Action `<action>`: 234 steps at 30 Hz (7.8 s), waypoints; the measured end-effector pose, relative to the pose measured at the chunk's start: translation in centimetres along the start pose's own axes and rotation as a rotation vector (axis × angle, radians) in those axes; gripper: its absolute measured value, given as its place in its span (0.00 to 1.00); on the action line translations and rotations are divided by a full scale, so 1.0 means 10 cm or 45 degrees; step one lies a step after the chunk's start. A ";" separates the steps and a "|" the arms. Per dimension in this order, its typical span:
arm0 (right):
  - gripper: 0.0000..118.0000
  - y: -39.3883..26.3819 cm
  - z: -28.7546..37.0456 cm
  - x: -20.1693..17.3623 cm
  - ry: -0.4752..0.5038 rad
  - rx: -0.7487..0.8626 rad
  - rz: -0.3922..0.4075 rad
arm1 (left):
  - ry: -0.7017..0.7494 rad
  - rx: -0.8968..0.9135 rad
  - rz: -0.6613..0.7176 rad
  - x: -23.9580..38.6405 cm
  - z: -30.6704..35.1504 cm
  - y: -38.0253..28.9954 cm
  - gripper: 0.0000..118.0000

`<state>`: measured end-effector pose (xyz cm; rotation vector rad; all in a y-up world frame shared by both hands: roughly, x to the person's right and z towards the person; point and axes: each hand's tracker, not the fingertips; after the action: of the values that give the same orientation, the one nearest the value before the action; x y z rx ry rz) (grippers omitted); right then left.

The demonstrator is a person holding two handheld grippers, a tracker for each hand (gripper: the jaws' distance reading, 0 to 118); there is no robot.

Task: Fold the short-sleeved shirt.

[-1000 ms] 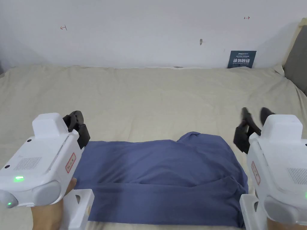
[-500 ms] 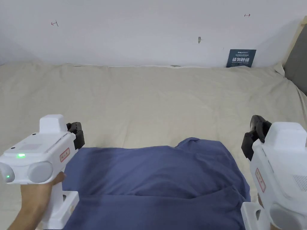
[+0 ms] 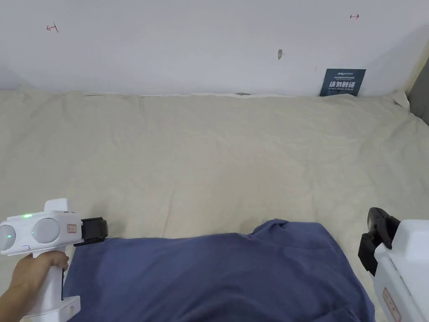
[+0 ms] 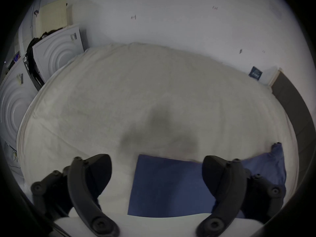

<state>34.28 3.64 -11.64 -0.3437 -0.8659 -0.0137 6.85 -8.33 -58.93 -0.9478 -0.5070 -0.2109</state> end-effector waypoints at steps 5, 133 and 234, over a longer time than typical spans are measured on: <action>0.02 -0.11 -0.22 -0.03 -0.001 -0.061 0.002 | 0.033 -0.088 -0.053 0.06 -0.31 -0.15 0.49; 0.02 0.05 1.40 -0.33 0.080 0.208 0.033 | -0.593 -0.090 0.474 -1.29 1.49 -2.01 0.75; 0.02 -0.05 1.61 0.48 0.030 0.140 -0.013 | -0.378 0.164 -0.233 1.59 1.22 -3.00 0.00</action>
<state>25.37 8.66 1.71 -0.2357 -0.8416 0.0205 5.00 -14.83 -23.43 -0.8103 -0.8730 -0.2004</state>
